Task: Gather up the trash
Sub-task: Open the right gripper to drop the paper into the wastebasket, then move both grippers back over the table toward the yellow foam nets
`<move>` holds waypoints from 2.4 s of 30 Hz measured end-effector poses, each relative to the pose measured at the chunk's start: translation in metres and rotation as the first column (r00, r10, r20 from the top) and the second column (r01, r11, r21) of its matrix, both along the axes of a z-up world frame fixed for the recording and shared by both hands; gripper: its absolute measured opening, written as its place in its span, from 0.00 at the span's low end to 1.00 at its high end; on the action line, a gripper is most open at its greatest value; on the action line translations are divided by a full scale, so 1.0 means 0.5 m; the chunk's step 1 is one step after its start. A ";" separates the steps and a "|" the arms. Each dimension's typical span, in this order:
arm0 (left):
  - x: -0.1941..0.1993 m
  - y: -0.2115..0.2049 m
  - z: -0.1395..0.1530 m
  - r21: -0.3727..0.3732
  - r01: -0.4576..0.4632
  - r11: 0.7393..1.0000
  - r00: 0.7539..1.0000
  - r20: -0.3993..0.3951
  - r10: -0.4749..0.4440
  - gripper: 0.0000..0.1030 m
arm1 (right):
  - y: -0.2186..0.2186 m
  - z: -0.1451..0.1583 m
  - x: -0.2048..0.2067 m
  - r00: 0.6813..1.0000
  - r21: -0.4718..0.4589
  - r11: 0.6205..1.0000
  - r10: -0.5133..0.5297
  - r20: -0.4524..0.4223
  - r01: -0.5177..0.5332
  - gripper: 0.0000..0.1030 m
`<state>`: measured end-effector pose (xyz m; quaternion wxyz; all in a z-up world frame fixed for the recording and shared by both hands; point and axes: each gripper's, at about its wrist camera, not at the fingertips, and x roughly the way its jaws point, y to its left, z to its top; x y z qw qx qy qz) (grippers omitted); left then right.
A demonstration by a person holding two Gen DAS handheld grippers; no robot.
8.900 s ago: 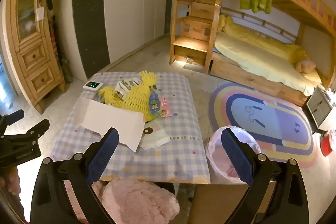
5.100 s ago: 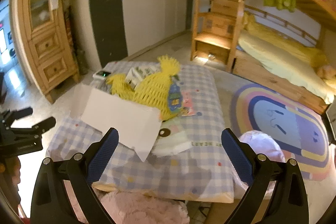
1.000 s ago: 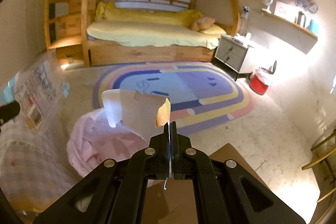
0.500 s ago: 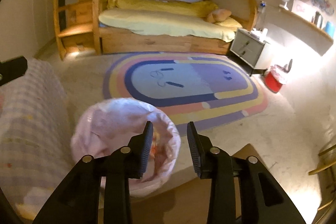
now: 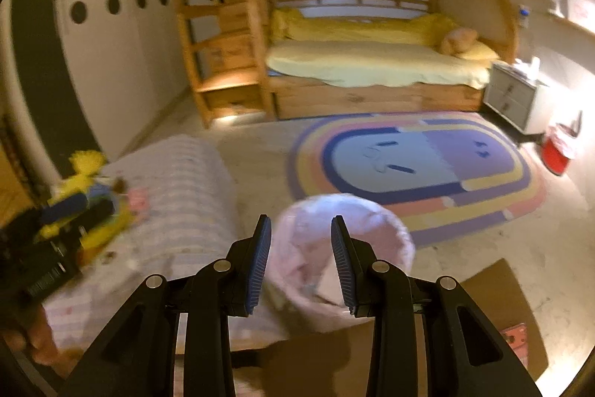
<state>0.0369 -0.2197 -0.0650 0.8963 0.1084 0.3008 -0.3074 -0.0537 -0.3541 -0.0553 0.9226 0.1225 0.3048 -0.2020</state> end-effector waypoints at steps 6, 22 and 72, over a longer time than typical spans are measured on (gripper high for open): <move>-0.013 0.161 -0.007 0.017 -0.116 0.993 0.993 -0.029 0.117 0.61 | 0.111 0.026 0.021 0.992 0.006 0.992 0.125 0.009 -0.126 0.37; 0.063 0.463 -0.015 0.013 -0.424 0.906 0.905 -0.033 0.424 0.68 | 0.291 -0.007 0.152 0.936 -0.010 0.939 0.341 -0.086 -0.343 0.50; 0.193 0.448 -0.002 0.062 -0.493 0.868 0.870 0.006 0.493 0.81 | 0.366 -0.005 0.331 0.848 0.010 0.849 0.529 -0.029 -0.529 0.63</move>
